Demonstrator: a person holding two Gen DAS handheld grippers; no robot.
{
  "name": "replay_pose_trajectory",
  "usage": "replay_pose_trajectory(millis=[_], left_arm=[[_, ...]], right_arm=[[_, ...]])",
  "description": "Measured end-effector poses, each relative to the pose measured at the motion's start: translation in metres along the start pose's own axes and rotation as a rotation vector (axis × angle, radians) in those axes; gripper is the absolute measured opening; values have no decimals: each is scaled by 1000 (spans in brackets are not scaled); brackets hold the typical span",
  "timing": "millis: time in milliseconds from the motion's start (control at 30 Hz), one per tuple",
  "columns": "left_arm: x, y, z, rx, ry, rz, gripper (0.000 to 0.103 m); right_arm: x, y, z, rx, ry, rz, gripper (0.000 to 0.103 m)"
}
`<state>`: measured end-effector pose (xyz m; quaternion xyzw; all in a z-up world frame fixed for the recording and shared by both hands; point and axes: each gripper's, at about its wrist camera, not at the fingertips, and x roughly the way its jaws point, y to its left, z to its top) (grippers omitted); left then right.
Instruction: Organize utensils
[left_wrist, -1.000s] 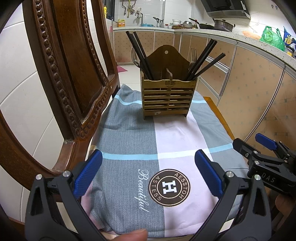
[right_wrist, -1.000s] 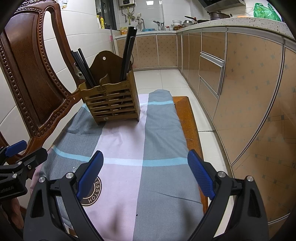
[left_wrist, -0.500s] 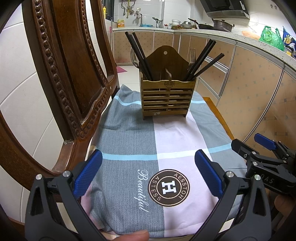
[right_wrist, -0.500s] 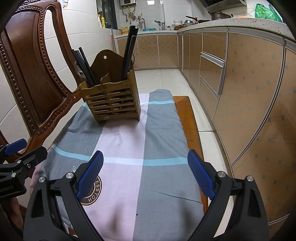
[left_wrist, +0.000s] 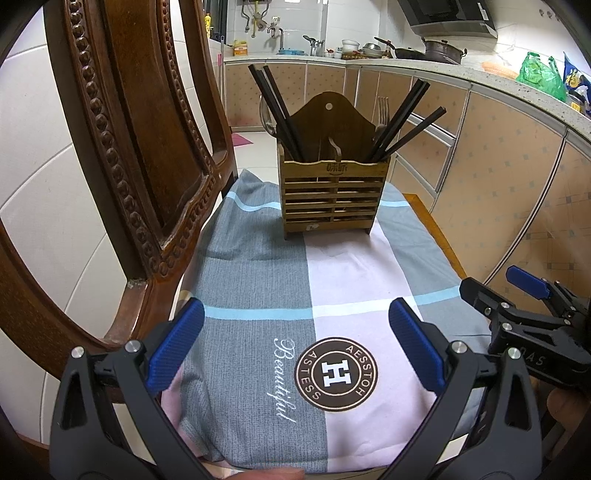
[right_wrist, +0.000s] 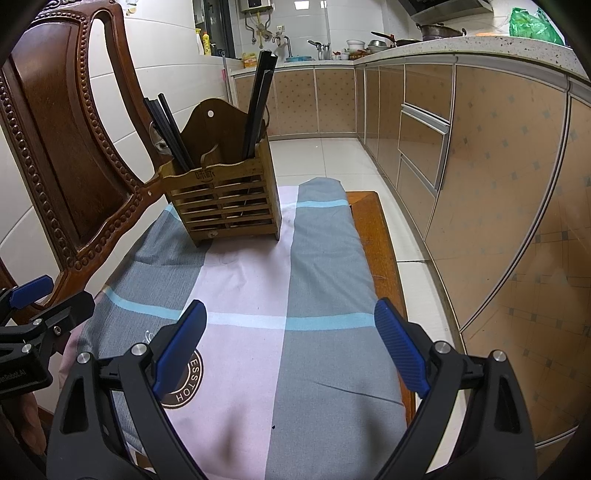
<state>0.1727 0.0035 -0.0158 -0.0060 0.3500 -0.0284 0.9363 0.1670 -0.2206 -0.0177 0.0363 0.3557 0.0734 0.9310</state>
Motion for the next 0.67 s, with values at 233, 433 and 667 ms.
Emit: replay_pose_trajectory(millis=[233, 433, 667], left_arm=[[-3, -5, -1, 22, -14, 14, 99], [-2, -5, -1, 23, -4, 8, 99], [4, -2, -1, 7, 17, 5, 99]], right_arm=[[0, 0, 0, -1, 1, 1, 90], [0, 1, -1, -3, 4, 1, 90], [1, 1, -1, -9, 7, 3, 90]])
